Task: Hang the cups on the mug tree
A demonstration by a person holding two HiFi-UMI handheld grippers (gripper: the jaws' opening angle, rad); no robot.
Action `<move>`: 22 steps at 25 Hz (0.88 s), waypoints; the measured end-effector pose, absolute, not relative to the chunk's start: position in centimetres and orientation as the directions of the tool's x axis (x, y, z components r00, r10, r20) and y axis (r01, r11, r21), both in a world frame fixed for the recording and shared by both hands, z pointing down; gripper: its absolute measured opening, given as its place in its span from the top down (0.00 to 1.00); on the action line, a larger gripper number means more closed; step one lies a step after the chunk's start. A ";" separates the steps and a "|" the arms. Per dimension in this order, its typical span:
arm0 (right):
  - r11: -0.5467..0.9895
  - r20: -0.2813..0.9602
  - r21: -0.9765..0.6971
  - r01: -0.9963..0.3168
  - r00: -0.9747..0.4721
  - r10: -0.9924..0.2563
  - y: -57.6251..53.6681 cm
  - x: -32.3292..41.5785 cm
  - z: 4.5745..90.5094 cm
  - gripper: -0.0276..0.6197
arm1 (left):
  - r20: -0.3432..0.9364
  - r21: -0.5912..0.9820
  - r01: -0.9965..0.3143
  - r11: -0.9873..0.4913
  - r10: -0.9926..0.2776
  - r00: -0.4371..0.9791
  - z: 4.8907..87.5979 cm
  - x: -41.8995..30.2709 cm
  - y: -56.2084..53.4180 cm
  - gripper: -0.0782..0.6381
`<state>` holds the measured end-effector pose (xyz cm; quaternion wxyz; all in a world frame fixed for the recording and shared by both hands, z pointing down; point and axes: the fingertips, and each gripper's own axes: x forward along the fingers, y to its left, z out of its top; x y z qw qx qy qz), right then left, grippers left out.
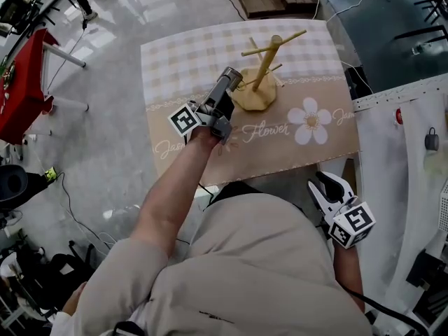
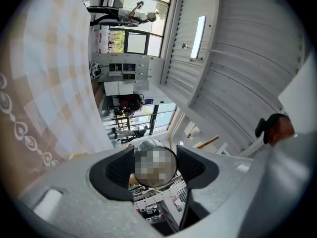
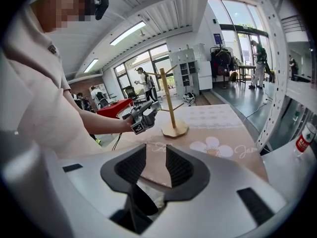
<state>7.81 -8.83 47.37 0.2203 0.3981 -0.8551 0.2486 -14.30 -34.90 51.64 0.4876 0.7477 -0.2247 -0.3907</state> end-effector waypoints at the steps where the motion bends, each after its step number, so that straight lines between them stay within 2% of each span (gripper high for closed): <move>1: 0.561 0.576 -0.249 -0.789 -0.587 -0.569 -8.9 7.7 47.4 0.75 | -0.367 0.904 0.046 -0.425 -0.716 0.593 51.7 -14.3 -34.8 0.52; 22: 0.566 0.572 -0.265 -0.781 -0.600 -0.560 -9.3 7.3 48.1 0.75 | -0.309 0.925 0.039 -0.378 -0.691 0.654 54.1 -12.9 -33.0 0.52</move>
